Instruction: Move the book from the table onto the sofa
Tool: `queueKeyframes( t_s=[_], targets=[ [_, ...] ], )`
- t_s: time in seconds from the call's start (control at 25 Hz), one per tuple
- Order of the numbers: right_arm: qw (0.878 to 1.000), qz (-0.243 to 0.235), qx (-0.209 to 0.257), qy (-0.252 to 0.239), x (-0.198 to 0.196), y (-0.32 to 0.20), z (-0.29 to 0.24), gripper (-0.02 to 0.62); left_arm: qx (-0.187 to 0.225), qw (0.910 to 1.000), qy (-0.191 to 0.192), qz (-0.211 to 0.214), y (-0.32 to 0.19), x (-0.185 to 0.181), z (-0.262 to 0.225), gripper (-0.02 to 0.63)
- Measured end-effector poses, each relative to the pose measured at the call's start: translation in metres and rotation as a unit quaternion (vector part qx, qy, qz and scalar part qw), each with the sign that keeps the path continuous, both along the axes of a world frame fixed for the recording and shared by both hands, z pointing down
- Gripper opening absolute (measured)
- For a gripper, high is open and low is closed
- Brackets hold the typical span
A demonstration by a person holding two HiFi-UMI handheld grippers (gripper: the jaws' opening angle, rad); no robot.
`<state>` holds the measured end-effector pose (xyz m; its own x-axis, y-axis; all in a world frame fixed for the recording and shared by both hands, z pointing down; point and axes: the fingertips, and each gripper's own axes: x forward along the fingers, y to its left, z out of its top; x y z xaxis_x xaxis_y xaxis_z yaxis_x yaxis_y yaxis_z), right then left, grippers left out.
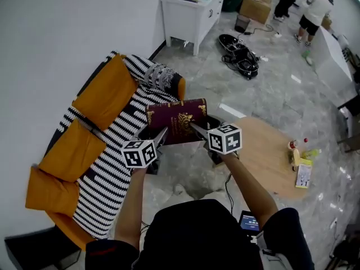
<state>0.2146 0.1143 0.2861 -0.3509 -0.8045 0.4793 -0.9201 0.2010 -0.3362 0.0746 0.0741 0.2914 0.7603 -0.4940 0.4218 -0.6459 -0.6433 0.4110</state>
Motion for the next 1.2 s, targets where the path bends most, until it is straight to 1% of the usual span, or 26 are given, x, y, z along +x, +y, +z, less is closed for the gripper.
queueKeyframes(
  t_s=[0.12, 0.24, 0.48, 0.64, 0.8, 1.0, 1.08, 1.2],
  targets=[
    [1.000, -0.027, -0.003, 0.000, -0.036, -0.023, 0.003, 0.296, 0.000, 0.9996, 0.001, -0.029, -0.015, -0.038, 0.003, 0.319],
    [0.998, -0.060, -0.012, 0.005, -0.069, -0.038, 0.004, 0.296, -0.012, 0.9979, 0.007, -0.064, -0.020, -0.073, 0.006, 0.319],
    [0.992, -0.121, -0.018, 0.008, -0.114, -0.060, 0.003, 0.296, -0.018, 0.9909, 0.016, -0.133, -0.022, -0.119, 0.008, 0.319],
    [0.988, -0.155, -0.016, 0.006, -0.143, -0.092, 0.005, 0.296, -0.017, 0.9842, 0.019, -0.175, -0.042, -0.148, 0.010, 0.319],
    [0.982, -0.187, -0.015, 0.000, -0.161, -0.135, 0.004, 0.296, -0.018, 0.9784, 0.014, -0.205, -0.076, -0.165, 0.009, 0.319],
    [0.977, -0.210, -0.020, -0.009, -0.170, -0.222, 0.007, 0.296, -0.021, 0.9737, 0.006, -0.227, -0.155, -0.174, 0.009, 0.319],
    [0.975, -0.220, -0.022, -0.011, -0.169, -0.238, 0.008, 0.296, -0.022, 0.9711, 0.004, -0.238, -0.168, -0.172, 0.009, 0.319],
    [0.971, -0.238, -0.023, -0.013, -0.171, -0.242, 0.007, 0.296, -0.022, 0.9671, 0.000, -0.253, -0.167, -0.173, 0.007, 0.319]
  ],
)
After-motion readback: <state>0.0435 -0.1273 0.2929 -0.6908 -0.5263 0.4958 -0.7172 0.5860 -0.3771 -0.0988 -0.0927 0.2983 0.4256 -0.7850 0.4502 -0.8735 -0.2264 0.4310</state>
